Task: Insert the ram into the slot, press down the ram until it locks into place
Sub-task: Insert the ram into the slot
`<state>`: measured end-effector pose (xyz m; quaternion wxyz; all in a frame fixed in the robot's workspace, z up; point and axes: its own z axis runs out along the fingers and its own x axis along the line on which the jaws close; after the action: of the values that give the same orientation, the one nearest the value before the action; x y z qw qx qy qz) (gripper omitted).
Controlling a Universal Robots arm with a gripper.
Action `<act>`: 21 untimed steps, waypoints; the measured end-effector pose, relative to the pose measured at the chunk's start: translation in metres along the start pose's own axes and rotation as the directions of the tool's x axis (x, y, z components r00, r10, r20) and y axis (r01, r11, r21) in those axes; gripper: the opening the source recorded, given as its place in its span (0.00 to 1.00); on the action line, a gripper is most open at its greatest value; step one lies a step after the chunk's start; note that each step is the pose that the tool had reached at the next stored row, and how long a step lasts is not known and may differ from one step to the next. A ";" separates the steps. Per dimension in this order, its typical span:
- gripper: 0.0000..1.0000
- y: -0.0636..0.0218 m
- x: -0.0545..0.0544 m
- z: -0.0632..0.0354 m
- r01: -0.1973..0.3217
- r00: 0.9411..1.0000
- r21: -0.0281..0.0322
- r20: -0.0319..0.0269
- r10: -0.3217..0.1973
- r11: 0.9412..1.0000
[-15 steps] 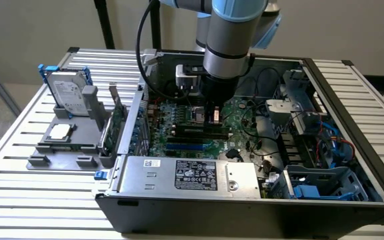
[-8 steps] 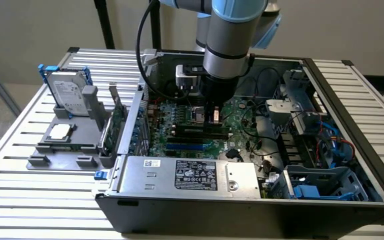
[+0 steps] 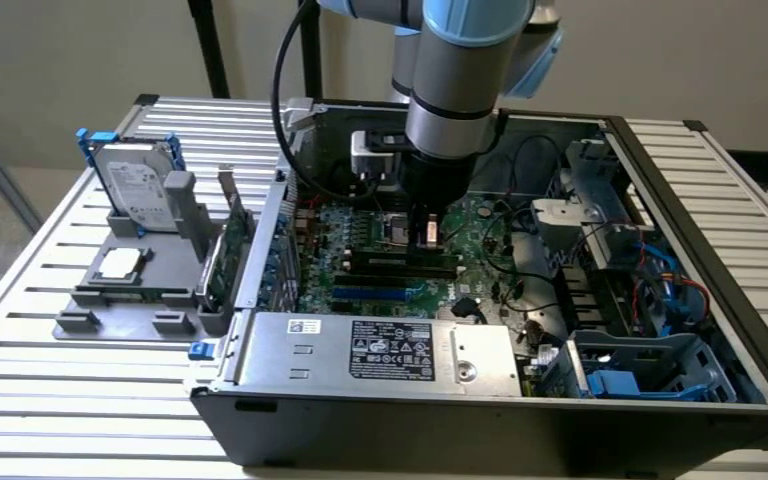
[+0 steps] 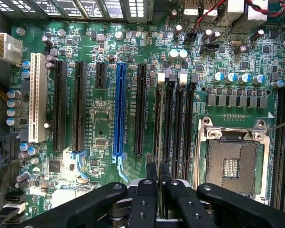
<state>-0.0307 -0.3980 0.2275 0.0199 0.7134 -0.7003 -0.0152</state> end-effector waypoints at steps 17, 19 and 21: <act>0.22 0.0014 0.000 -0.0063 -0.001 1.000 0.003 0.000 0.001 1.000; 0.22 0.0019 0.000 -0.0141 0.000 1.000 0.003 -0.001 0.000 1.000; 0.22 0.0043 0.000 -0.0178 -0.001 1.000 0.003 0.000 0.001 1.000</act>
<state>-0.0341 -0.3982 0.2455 0.0191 0.7132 -0.7005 -0.0141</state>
